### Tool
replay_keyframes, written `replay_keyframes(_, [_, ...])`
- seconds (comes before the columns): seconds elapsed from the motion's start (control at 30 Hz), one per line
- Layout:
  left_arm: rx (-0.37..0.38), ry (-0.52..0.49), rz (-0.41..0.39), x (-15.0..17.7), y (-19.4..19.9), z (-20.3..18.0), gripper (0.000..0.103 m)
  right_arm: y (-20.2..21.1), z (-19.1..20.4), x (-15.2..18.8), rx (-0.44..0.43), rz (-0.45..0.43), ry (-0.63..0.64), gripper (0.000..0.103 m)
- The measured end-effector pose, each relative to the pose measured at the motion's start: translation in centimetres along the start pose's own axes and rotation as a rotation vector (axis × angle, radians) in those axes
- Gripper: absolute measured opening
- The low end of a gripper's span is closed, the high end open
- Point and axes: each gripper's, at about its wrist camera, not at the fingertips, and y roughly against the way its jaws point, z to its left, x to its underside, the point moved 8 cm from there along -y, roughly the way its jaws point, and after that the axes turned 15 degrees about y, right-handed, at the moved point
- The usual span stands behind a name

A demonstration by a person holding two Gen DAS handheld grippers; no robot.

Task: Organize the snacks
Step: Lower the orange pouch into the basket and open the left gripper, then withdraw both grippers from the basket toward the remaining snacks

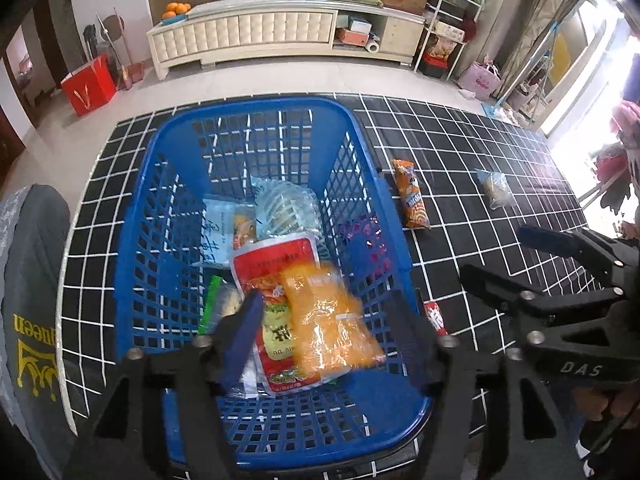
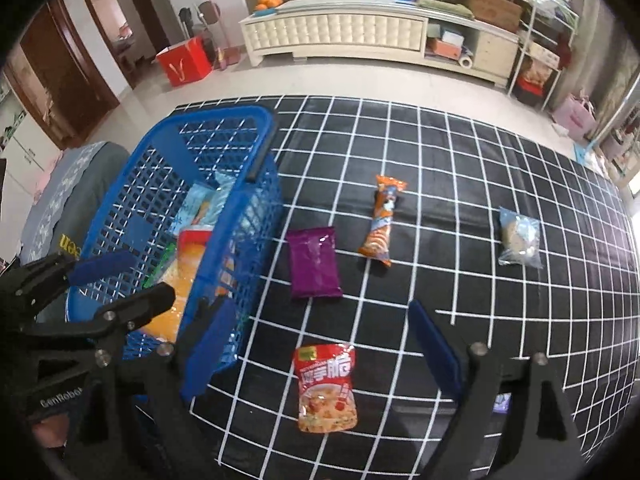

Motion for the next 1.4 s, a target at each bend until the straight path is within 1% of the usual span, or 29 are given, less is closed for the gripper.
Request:
replay_keyframes(0.13, [0.02, 0.009, -0.014, 0.1, 0.9, -0.3, 0.069, 1.0, -0.4, 0.3, 0.004, -0.011, -0.012, 0.091])
replay_keyframes(0.2, [0.026, 0.013, -0.023, 0.2, 1.5, -0.6, 0.072, 1.6, -0.5, 0.3, 0.004, -0.017, -0.016, 0.091])
replay_keyframes(0.33, [0.031, 0.002, -0.044, 0.6, 2.9, -1.3, 0.073, 3.1, -0.7, 0.6, 0.01, -0.04, -0.014, 0.091])
replay_keyframes(0.4, [0.036, -0.006, -0.055, 0.8, 3.7, -1.8, 0.076, 4.0, -0.8, 0.8, 0.011, -0.052, -0.016, 0.091])
replay_keyframes(0.57, [0.055, -0.019, -0.06, 1.6, 5.2, -3.7, 0.076, 5.9, -1.8, 1.9, 0.017, -0.069, -0.036, 0.091])
replay_keyframes(0.73, [0.073, -0.054, -0.074, 3.1, 6.2, -6.2, 0.076, 8.0, -3.3, 3.7, 0.027, -0.083, -0.065, 0.091])
replay_keyframes(0.93, [0.068, -0.089, -0.06, 5.5, 5.8, -9.3, 0.077, 10.2, -5.3, 6.6, 0.051, -0.096, -0.085, 0.091])
replay_keyframes(1.0, [0.077, -0.103, -0.042, 6.5, 5.5, -10.6, 0.077, 10.5, -5.8, 7.8, 0.039, -0.095, -0.089, 0.091])
replay_keyframes(1.07, [0.072, -0.128, -0.045, 7.4, 5.3, -11.8, 0.078, 10.7, -6.5, 8.9, 0.037, -0.095, -0.107, 0.091])
replay_keyframes(1.13, [0.06, -0.151, -0.052, 8.0, 5.0, -12.8, 0.081, 10.7, -7.5, 10.1, 0.049, -0.091, -0.127, 0.091])
replay_keyframes(1.2, [0.053, -0.168, -0.047, 8.9, 4.4, -13.6, 0.081, 10.5, -8.3, 11.2, 0.056, -0.081, -0.136, 0.091])
replay_keyframes(1.3, [0.061, -0.159, -0.011, 10.2, 2.9, -14.4, 0.081, 10.0, -9.3, 12.8, 0.058, -0.064, -0.161, 0.091])
replay_keyframes(1.4, [0.052, -0.161, 0.02, 11.3, 1.3, -14.9, 0.081, 9.0, -10.0, 14.3, 0.058, -0.039, -0.179, 0.091])
